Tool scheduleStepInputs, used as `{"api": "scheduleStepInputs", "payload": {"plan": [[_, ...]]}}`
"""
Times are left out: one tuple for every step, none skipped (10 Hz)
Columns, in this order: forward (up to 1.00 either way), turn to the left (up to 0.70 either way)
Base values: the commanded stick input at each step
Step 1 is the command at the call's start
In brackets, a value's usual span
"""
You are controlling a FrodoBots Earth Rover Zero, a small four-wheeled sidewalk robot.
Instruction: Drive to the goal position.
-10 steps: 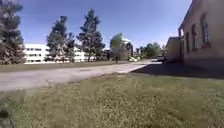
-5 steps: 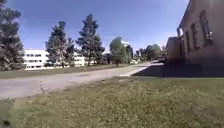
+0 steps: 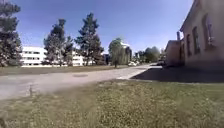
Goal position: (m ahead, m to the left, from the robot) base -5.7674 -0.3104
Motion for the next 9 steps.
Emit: {"api": "scheduleStepInputs", "payload": {"plan": [[0.7, 0.0], [0.7, 0.13], [0.7, 0.27], [0.7, 0.27], [0.7, 0.27], [0.7, 0.27], [0.7, 0.0], [0.7, 0.0], [0.7, 0.0]]}}
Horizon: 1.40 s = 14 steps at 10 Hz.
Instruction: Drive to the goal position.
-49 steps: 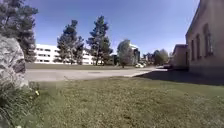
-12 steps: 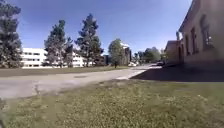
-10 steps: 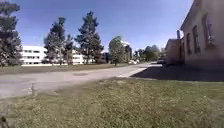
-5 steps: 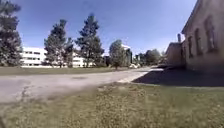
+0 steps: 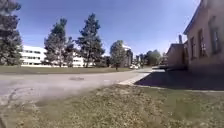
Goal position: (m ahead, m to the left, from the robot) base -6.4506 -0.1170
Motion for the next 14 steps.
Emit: {"api": "scheduleStepInputs", "payload": {"plan": [[0.7, 0.0], [0.7, 0.0], [0.7, 0.0], [0.7, 0.0], [0.7, 0.0], [0.7, 0.04], [0.7, 0.23], [0.7, 0.27], [0.7, 0.27], [0.7, 0.27], [0.7, 0.27], [0.7, 0.27], [0.7, 0.27], [0.7, 0.27]]}}
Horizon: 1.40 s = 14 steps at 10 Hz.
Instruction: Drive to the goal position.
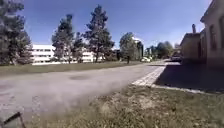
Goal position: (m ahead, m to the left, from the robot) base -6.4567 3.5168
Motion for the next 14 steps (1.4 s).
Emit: {"api": "scheduleStepInputs", "payload": {"plan": [[0.7, 0.27], [0.7, 0.27], [0.7, 0.27], [0.7, 0.27], [0.7, 0.27], [0.7, 0.27], [0.7, 0.21], [0.7, 0.03], [0.7, 0.0], [0.7, 0.0], [0.7, 0.0], [0.7, 0.0], [0.7, 0.0], [0.7, 0.22]]}}
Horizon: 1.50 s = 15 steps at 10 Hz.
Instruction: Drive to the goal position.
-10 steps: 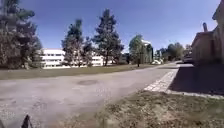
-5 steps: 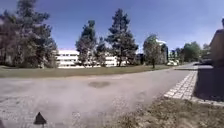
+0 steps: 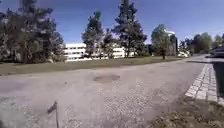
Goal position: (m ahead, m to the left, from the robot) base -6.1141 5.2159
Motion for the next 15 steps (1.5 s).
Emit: {"api": "scheduleStepInputs", "payload": {"plan": [[0.7, 0.27], [0.7, 0.27], [0.2, 0.4], [0.0, 0.45], [0.0, 0.45], [0.0, 0.45], [0.0, 0.45], [0.0, 0.45], [0.0, 0.35], [0.0, 0.0], [0.0, 0.3], [0.0, 0.45], [0.0, 0.45], [0.0, 0.45], [0.0, 0.45]]}}
